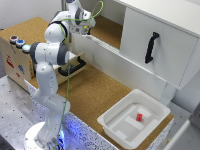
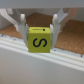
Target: Put the yellow object on top of the drawer
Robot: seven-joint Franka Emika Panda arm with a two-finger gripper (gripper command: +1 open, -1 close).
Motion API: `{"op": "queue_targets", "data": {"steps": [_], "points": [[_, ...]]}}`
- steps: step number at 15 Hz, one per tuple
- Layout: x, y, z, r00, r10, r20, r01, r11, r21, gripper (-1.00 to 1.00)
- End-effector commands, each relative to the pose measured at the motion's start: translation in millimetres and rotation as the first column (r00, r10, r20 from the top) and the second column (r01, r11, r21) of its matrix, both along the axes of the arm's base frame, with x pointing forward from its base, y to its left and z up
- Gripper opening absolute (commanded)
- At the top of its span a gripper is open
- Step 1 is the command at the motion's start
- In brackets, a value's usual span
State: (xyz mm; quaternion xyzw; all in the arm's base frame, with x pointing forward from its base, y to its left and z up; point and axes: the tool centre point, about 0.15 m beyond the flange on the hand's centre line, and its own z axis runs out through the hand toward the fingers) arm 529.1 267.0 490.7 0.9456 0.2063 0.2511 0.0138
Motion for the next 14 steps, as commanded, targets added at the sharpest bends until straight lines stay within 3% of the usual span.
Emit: {"op": "queue_targets", "data": {"steps": [1, 8, 14], "points": [[-86.4, -0.6, -17.7, 0.983, 0.179, 0.044, -0.182, 0.981, 0.067, -1.00], [-164.8, 56.7, -20.5, 0.898, 0.439, -0.016, -0.437, 0.896, 0.079, -1.00], [-198.3, 108.0, -12.6, 0.744, 0.667, -0.020, -0.663, 0.742, 0.098, -1.00]]}}
